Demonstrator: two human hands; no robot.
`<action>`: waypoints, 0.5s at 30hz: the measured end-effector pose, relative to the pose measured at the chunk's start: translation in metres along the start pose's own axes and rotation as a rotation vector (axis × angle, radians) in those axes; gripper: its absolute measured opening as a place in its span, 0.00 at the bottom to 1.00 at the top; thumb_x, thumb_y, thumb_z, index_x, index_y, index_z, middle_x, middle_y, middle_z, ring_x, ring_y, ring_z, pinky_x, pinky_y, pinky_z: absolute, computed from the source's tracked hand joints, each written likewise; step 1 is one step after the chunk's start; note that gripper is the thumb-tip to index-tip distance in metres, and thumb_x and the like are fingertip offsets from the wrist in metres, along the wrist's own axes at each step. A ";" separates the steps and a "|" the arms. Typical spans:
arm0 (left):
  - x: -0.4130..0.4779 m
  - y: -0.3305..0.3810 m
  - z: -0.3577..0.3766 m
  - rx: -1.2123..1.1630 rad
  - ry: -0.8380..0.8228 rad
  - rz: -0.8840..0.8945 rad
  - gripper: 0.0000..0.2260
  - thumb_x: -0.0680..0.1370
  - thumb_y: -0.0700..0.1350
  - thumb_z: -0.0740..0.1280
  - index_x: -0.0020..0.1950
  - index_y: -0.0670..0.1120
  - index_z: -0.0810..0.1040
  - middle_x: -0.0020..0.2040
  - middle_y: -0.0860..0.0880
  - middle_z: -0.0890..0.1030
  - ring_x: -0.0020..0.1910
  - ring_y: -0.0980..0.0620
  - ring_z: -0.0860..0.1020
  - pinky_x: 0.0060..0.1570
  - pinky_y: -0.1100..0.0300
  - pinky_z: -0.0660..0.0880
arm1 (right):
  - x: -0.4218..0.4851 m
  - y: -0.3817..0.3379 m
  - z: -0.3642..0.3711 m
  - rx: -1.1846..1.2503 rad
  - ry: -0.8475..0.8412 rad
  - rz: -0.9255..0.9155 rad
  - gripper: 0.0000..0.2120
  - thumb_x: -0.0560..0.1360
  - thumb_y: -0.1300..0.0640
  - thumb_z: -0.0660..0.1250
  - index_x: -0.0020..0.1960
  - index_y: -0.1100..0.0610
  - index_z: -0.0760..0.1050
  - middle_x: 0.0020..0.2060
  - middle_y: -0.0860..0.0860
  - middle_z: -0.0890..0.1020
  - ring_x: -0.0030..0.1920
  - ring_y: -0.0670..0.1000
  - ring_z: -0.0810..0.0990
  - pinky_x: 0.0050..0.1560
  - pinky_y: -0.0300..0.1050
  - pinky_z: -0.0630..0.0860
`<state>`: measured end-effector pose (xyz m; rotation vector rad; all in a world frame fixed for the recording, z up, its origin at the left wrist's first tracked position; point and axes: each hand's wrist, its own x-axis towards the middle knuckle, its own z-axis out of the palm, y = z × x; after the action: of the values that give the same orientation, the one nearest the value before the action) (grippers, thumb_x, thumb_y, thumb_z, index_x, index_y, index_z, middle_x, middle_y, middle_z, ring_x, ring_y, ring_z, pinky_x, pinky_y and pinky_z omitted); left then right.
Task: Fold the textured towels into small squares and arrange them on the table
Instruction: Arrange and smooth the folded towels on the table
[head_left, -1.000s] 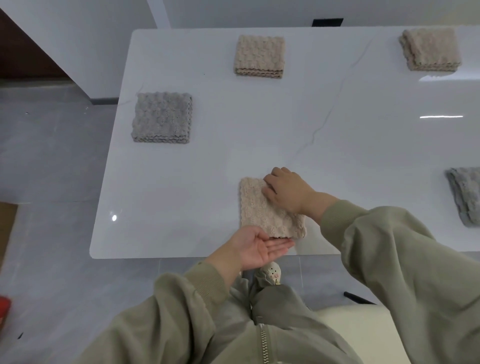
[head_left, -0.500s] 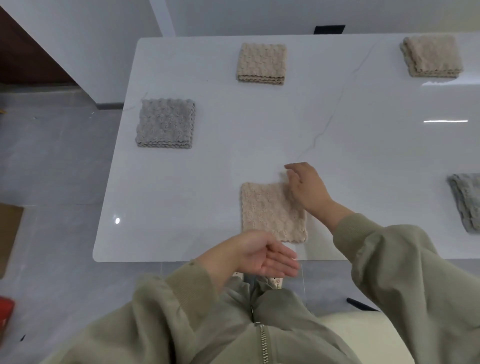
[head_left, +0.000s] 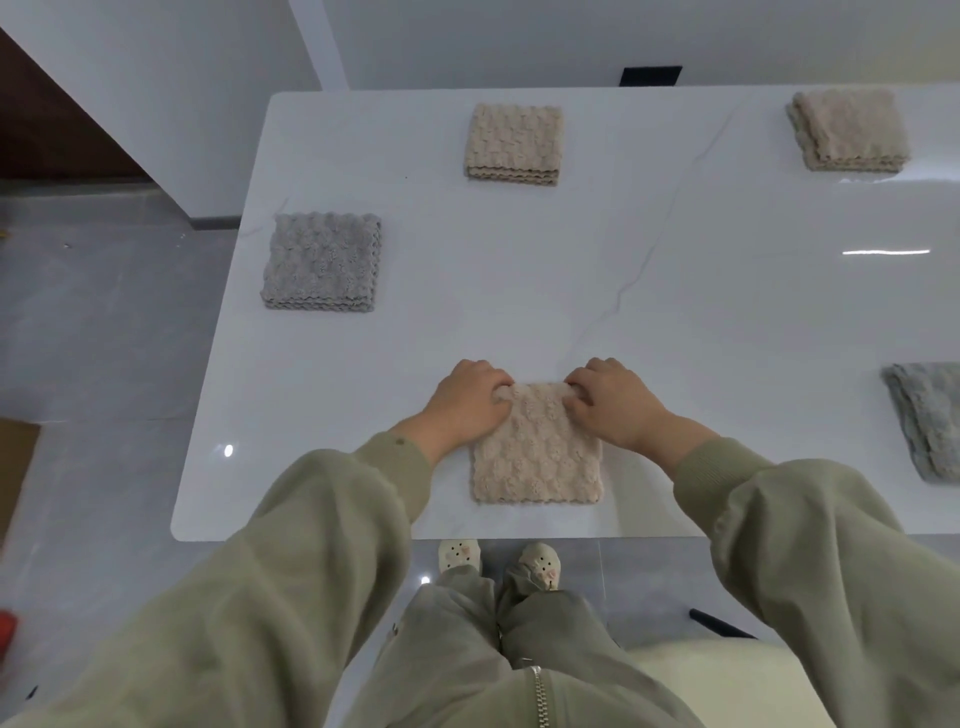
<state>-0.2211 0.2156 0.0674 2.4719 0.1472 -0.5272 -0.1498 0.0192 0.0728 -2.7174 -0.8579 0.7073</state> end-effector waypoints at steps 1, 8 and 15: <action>-0.001 0.000 -0.001 -0.024 0.018 -0.012 0.15 0.77 0.45 0.62 0.63 0.45 0.76 0.59 0.46 0.76 0.62 0.47 0.69 0.62 0.53 0.68 | -0.002 0.001 0.000 0.014 0.011 0.015 0.16 0.79 0.51 0.57 0.60 0.56 0.75 0.53 0.53 0.76 0.54 0.54 0.71 0.56 0.46 0.69; -0.016 0.005 -0.011 -0.136 0.127 -0.074 0.17 0.78 0.43 0.61 0.68 0.44 0.71 0.64 0.47 0.74 0.66 0.48 0.68 0.65 0.55 0.65 | 0.001 -0.021 -0.009 0.074 0.154 -0.031 0.18 0.79 0.54 0.58 0.66 0.59 0.71 0.62 0.55 0.74 0.62 0.57 0.69 0.62 0.48 0.66; -0.057 -0.031 -0.028 -0.101 0.327 -0.099 0.24 0.79 0.46 0.61 0.75 0.45 0.61 0.75 0.46 0.60 0.75 0.48 0.56 0.73 0.55 0.53 | 0.018 -0.096 0.005 0.153 0.219 -0.114 0.19 0.78 0.57 0.61 0.67 0.63 0.70 0.65 0.60 0.72 0.65 0.60 0.68 0.67 0.51 0.63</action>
<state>-0.2709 0.2583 0.0946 2.4433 0.4173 -0.1472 -0.1860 0.1074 0.0934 -2.5285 -0.8605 0.4231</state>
